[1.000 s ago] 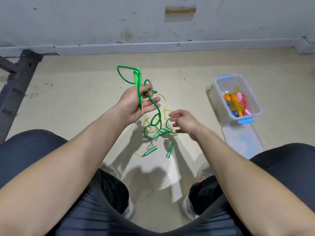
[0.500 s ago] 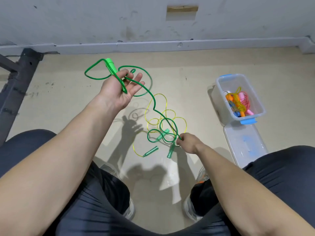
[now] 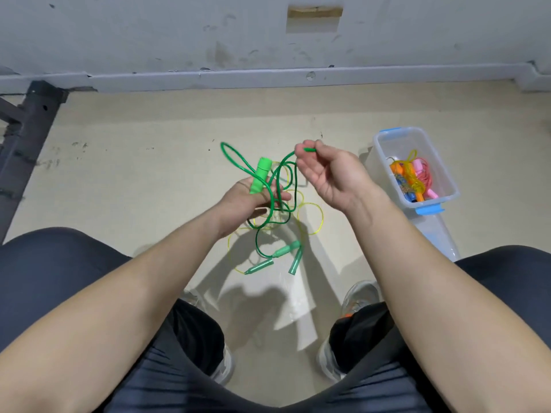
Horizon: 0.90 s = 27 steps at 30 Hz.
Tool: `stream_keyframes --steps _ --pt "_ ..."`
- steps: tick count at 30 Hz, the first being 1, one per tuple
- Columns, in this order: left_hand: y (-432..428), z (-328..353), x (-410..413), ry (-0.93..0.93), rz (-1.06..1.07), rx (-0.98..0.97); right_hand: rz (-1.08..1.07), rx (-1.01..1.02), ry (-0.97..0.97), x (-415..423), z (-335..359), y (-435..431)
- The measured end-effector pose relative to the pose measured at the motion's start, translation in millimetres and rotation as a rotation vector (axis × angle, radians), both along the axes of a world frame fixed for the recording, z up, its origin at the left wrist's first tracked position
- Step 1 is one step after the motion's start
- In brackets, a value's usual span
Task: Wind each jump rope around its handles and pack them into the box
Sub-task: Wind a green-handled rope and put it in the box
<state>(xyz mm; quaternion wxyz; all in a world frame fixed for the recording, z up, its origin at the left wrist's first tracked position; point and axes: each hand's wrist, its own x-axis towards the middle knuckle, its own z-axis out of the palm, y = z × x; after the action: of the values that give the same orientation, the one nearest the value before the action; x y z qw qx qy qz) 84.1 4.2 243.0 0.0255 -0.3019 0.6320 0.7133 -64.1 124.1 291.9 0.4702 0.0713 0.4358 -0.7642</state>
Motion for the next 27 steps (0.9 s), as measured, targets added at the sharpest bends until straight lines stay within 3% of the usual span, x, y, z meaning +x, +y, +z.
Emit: stream_keyframes --steps 6,11,14,16,18,23,27 --pt "4.8 27.0 -5.1 0.055 0.04 0.143 -0.105 -0.042 0.022 -10.7 -8.6 1.4" --pt "-5.0 53.3 -18.8 0.223 0.291 0.386 -0.121 0.528 0.34 0.8 -48.6 17.5" --pt "-7.3 65.7 -25.7 0.27 0.397 0.511 0.18 0.725 0.44 26.1 -93.2 33.0" --pt "-5.1 71.7 -28.7 0.288 0.432 0.571 0.499 0.731 0.566 42.6 -106.6 35.9" --pt "-3.5 73.3 -31.3 0.306 0.434 0.573 0.635 0.667 0.649 58.3 -106.3 29.2" --pt "-20.9 65.0 -32.7 0.355 0.523 0.398 0.736 0.702 0.626 79.7 -113.1 19.6" --pt "-49.1 31.7 -22.7 0.18 0.529 -0.239 0.594 0.609 0.425 61.4 -87.8 25.4"
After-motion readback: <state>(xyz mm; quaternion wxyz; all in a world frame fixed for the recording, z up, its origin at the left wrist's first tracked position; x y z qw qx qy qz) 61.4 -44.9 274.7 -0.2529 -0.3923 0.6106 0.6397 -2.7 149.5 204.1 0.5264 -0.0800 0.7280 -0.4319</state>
